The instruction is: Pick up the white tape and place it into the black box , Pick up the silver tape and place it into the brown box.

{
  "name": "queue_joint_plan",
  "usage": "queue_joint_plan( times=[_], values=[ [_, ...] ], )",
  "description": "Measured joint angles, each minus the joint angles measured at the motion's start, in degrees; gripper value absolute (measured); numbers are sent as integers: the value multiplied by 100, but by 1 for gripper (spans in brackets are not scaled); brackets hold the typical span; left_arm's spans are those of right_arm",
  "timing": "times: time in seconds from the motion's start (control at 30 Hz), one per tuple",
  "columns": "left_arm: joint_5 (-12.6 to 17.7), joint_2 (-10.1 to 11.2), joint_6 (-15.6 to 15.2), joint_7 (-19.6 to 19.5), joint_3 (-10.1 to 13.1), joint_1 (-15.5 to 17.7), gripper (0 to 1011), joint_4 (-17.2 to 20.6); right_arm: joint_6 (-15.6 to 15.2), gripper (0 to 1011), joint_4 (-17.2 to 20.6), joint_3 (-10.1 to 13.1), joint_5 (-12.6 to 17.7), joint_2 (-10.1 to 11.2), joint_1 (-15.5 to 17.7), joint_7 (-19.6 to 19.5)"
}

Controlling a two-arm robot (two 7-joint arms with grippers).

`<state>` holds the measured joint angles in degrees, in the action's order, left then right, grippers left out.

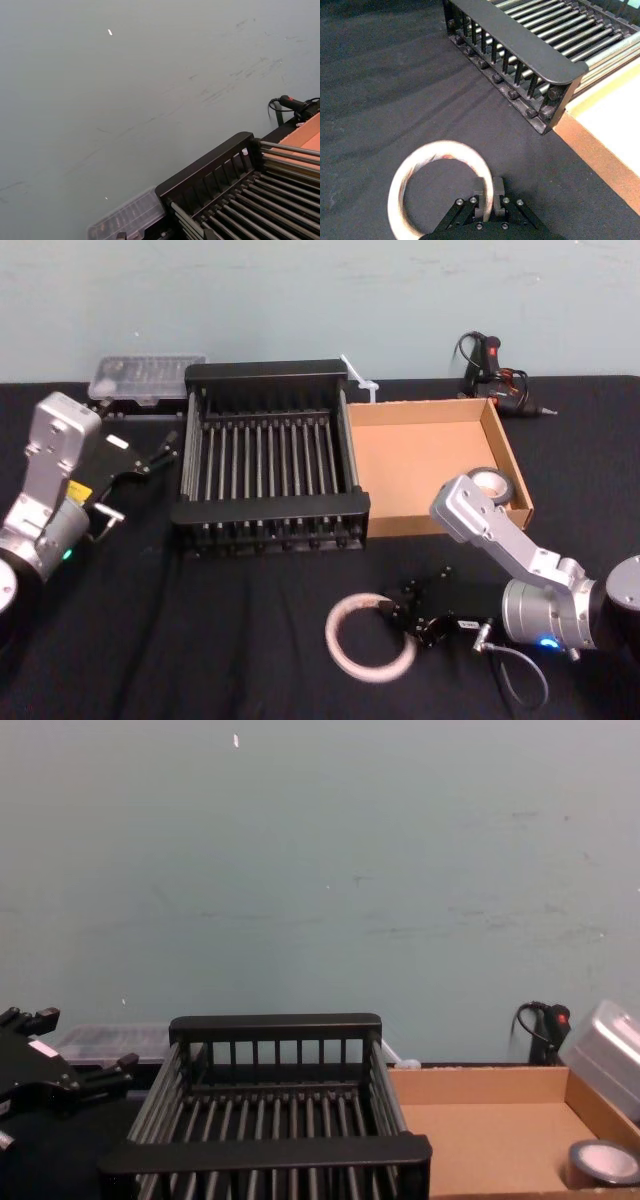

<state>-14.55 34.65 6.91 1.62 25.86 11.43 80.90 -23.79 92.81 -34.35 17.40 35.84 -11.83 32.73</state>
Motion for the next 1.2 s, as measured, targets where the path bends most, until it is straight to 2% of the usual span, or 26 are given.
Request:
queue_joint_plan(
  times=[0.13,0.67,0.97,1.1,1.2],
  values=[
    [0,0,0,0,0,0,1001,0,0,95,0,0,0,0,0,0],
    [0,0,0,0,0,0,1001,0,-6,90,1,8,9,1,1,-1],
    [0,0,0,0,0,0,1001,0,-81,90,164,229,233,105,89,-61],
    [0,0,0,0,0,0,1001,0,-126,90,297,363,348,212,166,-125],
    [0,0,0,0,0,0,1001,0,-161,90,457,544,455,349,277,-238]
  ],
)
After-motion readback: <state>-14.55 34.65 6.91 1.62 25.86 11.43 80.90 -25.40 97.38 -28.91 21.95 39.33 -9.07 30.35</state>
